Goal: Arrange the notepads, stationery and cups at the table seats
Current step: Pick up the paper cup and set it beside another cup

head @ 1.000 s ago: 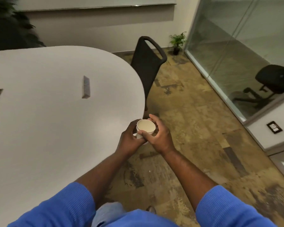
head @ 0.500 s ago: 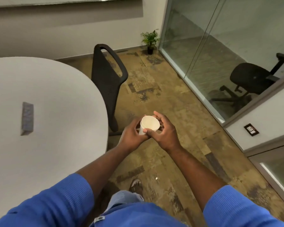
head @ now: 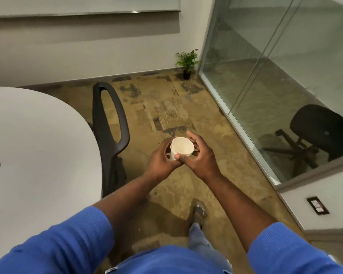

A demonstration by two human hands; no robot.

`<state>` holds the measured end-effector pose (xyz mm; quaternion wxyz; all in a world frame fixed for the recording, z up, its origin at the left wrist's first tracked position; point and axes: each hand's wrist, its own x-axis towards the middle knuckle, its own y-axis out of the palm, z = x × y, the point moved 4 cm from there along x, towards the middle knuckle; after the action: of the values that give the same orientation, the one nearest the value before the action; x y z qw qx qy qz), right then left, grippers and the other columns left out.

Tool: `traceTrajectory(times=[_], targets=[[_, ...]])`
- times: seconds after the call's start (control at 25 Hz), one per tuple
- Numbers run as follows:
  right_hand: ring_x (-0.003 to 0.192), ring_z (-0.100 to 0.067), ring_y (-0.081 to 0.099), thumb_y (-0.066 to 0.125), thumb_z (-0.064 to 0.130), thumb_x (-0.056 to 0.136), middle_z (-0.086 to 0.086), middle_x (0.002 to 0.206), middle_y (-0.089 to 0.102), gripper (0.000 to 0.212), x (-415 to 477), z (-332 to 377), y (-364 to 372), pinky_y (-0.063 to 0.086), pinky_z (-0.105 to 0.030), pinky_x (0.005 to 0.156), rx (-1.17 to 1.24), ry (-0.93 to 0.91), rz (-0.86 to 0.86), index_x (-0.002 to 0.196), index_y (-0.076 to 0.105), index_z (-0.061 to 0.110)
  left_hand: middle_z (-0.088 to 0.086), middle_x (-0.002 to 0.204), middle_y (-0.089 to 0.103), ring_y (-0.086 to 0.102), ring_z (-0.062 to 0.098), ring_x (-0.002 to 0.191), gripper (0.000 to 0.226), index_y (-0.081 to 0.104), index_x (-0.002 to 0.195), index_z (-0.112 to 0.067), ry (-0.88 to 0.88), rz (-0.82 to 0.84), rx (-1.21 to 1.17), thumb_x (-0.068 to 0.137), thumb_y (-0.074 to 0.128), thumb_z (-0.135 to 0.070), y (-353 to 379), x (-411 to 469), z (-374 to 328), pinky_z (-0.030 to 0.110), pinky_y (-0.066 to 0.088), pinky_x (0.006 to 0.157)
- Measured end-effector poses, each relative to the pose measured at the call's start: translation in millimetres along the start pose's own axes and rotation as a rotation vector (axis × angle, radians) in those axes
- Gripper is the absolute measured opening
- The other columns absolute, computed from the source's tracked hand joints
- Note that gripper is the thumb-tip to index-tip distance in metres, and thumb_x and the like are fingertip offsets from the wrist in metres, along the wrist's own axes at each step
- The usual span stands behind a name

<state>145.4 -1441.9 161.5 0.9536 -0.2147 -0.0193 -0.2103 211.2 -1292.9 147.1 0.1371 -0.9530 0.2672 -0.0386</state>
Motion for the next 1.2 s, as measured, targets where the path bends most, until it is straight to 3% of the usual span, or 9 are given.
traceTrajectory(times=[0.2, 0.36, 0.56, 0.72, 0.88, 1.0, 1.12, 1.2], targets=[[0.120, -0.005, 0.057, 0.082, 0.056, 0.068, 0.009, 0.136, 0.060, 0.087, 136.6, -34.8, -21.0, 0.052, -0.023, 0.094, -0.020, -0.075, 0.176, 0.144, 0.051, 0.029, -0.021, 0.119, 0.067, 0.064, 0.001, 0.111, 0.064, 0.053, 0.122, -0.056, -0.074, -0.175, 0.003, 0.070, 0.084, -0.032, 23.4, 113.2, -1.2, 0.046, 0.057, 0.096], [0.123, -0.005, 0.056, 0.086, 0.050, 0.071, 0.008, 0.140, 0.059, 0.086, 238.4, -37.1, -28.2, 0.051, -0.020, 0.094, -0.037, -0.162, 0.308, 0.145, 0.051, 0.026, -0.019, 0.118, 0.068, 0.065, 0.000, 0.109, 0.066, 0.055, 0.127, -0.044, -0.117, -0.327, -0.022, 0.072, 0.087, -0.026, 23.7, 189.8, -14.0, 0.044, 0.058, 0.094], [0.121, -0.007, 0.056, 0.086, 0.050, 0.072, 0.008, 0.137, 0.059, 0.083, 345.5, -40.4, -2.1, 0.054, -0.025, 0.092, -0.029, -0.239, 0.420, 0.144, 0.051, 0.027, -0.023, 0.115, 0.068, 0.066, 0.003, 0.108, 0.064, 0.055, 0.123, -0.045, -0.164, -0.466, -0.046, 0.068, 0.086, -0.035, 0.4, 274.5, -4.3, 0.045, 0.058, 0.094], [0.121, -0.008, 0.056, 0.087, 0.045, 0.072, 0.007, 0.137, 0.058, 0.083, 435.6, -43.9, 41.6, 0.051, -0.019, 0.092, -0.037, -0.304, 0.505, 0.144, 0.051, 0.024, -0.028, 0.113, 0.066, 0.065, -0.001, 0.106, 0.063, 0.055, 0.124, -0.046, -0.189, -0.558, -0.050, 0.073, 0.087, -0.026, -34.4, 349.1, 16.8, 0.037, 0.058, 0.093], [0.122, -0.005, 0.055, 0.085, 0.053, 0.069, 0.008, 0.138, 0.058, 0.088, 522.4, -31.8, 86.4, 0.051, -0.023, 0.096, -0.031, -0.345, 0.585, 0.145, 0.050, 0.025, -0.025, 0.115, 0.067, 0.064, -0.001, 0.108, 0.065, 0.055, 0.127, -0.044, -0.186, -0.630, -0.043, 0.073, 0.085, -0.024, -82.8, 418.5, 29.4, 0.033, 0.058, 0.093], [0.123, -0.007, 0.055, 0.084, 0.057, 0.068, 0.008, 0.140, 0.058, 0.090, 583.9, -19.4, 119.8, 0.051, -0.019, 0.094, -0.035, -0.360, 0.657, 0.146, 0.049, 0.027, -0.028, 0.113, 0.066, 0.063, -0.006, 0.106, 0.066, 0.053, 0.127, -0.043, -0.218, -0.690, -0.033, 0.075, 0.086, -0.021, -120.5, 463.7, 34.5, 0.019, 0.055, 0.088], [0.123, -0.007, 0.054, 0.088, 0.049, 0.071, 0.007, 0.140, 0.057, 0.088, 637.5, -5.4, 167.1, 0.045, -0.007, 0.089, -0.012, -0.406, 0.747, 0.146, 0.050, 0.025, -0.029, 0.110, 0.066, 0.063, -0.009, 0.104, 0.066, 0.054, 0.126, -0.042, -0.254, -0.793, 0.002, 0.074, 0.087, -0.019, -164.6, 503.3, 44.0, 0.010, 0.051, 0.082], [0.122, -0.007, 0.056, 0.089, 0.046, 0.071, 0.006, 0.138, 0.058, 0.087, 672.3, 4.8, 205.3, 0.048, -0.009, 0.089, 0.017, -0.453, 0.797, 0.145, 0.051, 0.023, -0.026, 0.113, 0.065, 0.062, -0.010, 0.105, 0.066, 0.054, 0.126, -0.041, -0.281, -0.856, 0.010, 0.074, 0.088, -0.021, -195.8, 526.1, 54.8, 0.010, 0.051, 0.082]])
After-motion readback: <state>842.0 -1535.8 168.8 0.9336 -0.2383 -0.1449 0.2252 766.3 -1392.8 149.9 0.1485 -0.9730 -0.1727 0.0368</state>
